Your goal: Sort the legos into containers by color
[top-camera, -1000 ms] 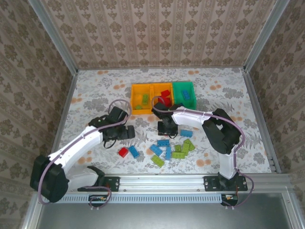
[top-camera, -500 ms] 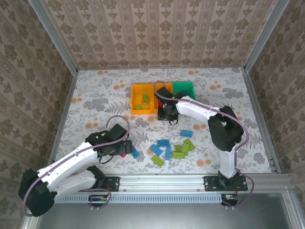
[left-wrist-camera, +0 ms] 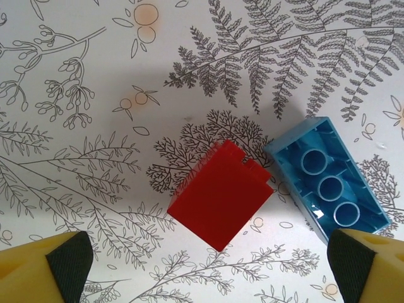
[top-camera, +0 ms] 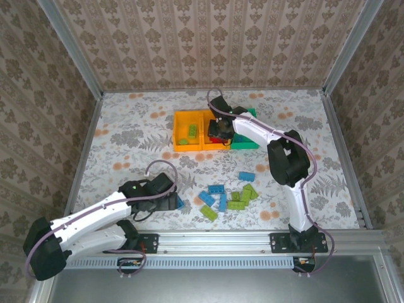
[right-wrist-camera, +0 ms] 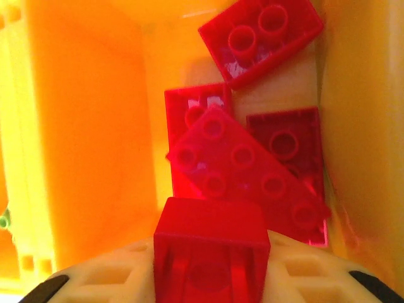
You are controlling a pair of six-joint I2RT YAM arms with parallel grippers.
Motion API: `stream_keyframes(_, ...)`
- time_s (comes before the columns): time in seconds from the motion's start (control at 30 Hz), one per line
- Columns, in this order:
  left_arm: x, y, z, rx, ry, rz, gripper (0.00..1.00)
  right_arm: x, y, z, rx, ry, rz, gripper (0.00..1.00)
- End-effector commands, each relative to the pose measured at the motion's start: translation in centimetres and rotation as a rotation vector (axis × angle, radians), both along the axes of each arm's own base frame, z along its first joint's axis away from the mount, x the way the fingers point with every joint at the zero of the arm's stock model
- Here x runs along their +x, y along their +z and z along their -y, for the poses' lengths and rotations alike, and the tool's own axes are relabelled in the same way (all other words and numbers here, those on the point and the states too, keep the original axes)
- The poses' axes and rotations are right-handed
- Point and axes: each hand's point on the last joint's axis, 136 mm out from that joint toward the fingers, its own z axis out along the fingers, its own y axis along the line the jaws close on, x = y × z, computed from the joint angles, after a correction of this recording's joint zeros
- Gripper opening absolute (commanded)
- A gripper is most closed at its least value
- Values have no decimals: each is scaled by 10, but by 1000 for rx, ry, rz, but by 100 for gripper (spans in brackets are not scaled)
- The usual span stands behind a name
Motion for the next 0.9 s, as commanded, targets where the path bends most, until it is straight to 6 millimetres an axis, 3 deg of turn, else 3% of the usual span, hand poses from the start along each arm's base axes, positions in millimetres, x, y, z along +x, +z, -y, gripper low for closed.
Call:
stream_keyframes(0.0, -2, -8, -3, 13, 7, 9, 97, 15, -2, 4, 9, -31, 8, 50)
stream_keyframes(0.07, -5, -13, -1, 5, -9, -1, 93, 17, -2, 2, 30, -32, 3, 64)
stream_keyframes(0.17, -7, -17, -3, 14, -16, -6, 89, 16, 3, 0, 44, -20, 5, 71)
stream_keyframes(0.4, -2, -16, 0, 33, -72, 18, 89, 12, 18, -1, 69, -7, 23, 73)
stream_keyframes(0.6, -5, -19, -11, 135, -64, -34, 90, 11, 34, -2, 95, -9, 50, 73)
stream_keyframes(0.73, -3, -18, -19, 215, -54, -47, 91, 11, 56, -6, 137, 5, 97, 76)
stream_keyframes(0.87, 7, -16, -9, 224, -81, -24, 90, 8, 77, -6, 157, 22, 137, 77)
